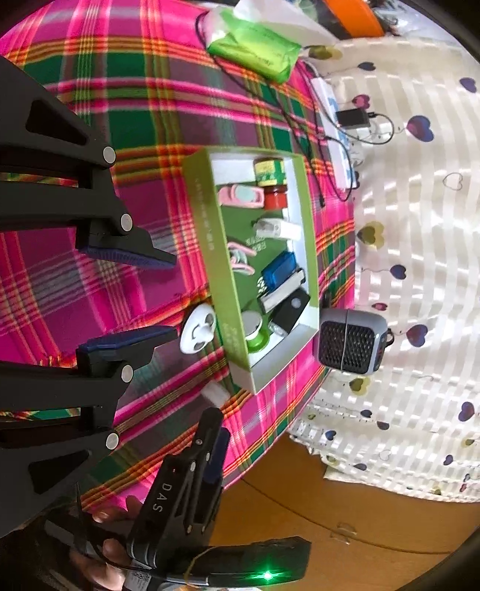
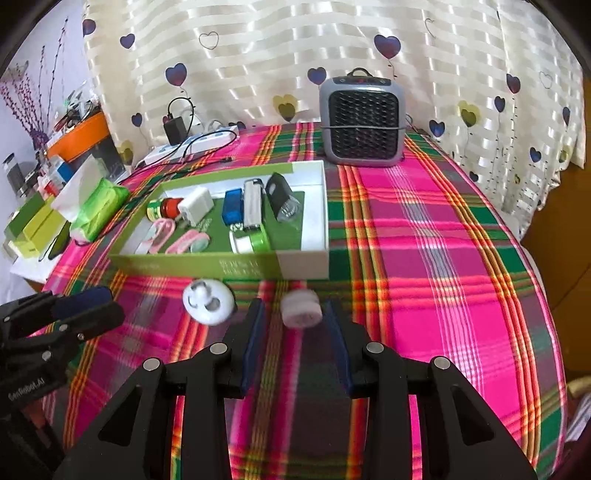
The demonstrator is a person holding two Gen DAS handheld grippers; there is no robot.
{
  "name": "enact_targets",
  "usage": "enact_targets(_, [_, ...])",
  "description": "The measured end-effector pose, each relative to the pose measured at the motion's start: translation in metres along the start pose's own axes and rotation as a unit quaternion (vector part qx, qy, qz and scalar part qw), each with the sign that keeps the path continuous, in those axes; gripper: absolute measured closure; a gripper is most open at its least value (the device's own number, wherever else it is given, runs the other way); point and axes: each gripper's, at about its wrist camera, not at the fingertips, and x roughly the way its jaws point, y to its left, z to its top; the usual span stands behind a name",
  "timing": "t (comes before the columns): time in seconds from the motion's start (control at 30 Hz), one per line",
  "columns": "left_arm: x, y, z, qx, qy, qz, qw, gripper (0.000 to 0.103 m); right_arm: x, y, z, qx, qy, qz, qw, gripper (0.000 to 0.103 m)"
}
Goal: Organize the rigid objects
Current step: 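Grasp the white face-shaped fan with the left tool while the right approaches the white round cap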
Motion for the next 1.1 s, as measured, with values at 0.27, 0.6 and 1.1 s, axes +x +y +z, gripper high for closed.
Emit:
enact_targets(0.27, [0.015,-0.005,-0.003,-0.012,0.016,-0.008,0.9998,0.072,0.000,-0.015,-0.011,0.012,0.009,0.009,1.000,0.067])
enact_targets(0.6, [0.029,-0.005,0.003,-0.041,0.027,-0.031,0.9983,0.072,0.006,-0.020,-0.021,0.001,0.031,0.014,0.999,0.067])
enact_targets(1.1, [0.060,-0.010,0.019,-0.071,0.048,-0.048,0.9952,0.071,0.010,-0.025,-0.020,-0.002,0.037,0.027,0.999,0.067])
